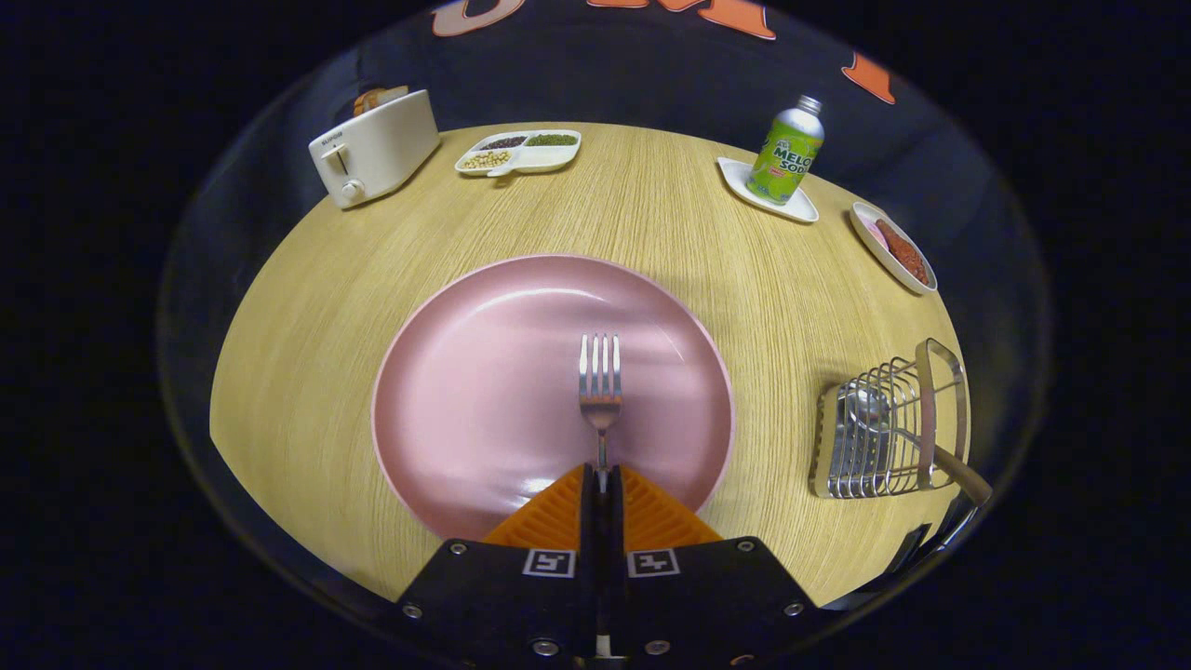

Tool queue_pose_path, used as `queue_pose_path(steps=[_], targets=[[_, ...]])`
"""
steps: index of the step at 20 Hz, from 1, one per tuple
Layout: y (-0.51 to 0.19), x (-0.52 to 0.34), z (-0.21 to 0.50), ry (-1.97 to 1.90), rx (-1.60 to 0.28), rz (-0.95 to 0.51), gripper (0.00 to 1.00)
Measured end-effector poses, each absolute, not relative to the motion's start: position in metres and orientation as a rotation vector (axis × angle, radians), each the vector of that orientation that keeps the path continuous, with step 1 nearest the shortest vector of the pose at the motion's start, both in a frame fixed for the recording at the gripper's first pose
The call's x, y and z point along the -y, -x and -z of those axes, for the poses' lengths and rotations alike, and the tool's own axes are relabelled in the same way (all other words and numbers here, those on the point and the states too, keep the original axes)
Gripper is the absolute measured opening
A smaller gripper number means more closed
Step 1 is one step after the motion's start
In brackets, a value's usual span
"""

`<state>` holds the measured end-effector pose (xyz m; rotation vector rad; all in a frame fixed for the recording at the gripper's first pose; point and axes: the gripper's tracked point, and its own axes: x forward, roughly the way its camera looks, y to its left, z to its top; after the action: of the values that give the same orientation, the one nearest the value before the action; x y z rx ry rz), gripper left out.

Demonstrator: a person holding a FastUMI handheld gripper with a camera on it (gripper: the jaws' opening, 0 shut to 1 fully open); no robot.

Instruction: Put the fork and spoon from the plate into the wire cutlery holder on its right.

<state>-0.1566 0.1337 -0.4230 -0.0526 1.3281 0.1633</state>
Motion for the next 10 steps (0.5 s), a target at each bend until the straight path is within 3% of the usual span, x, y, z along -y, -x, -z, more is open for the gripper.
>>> queue_pose_path(steps=[4, 10], targets=[[0.153, -0.143, 0.422, -0.016, -1.367, -0.175, 0.04], [0.134, -0.13, 0.383, -0.143, -1.216, -0.126, 0.03]])
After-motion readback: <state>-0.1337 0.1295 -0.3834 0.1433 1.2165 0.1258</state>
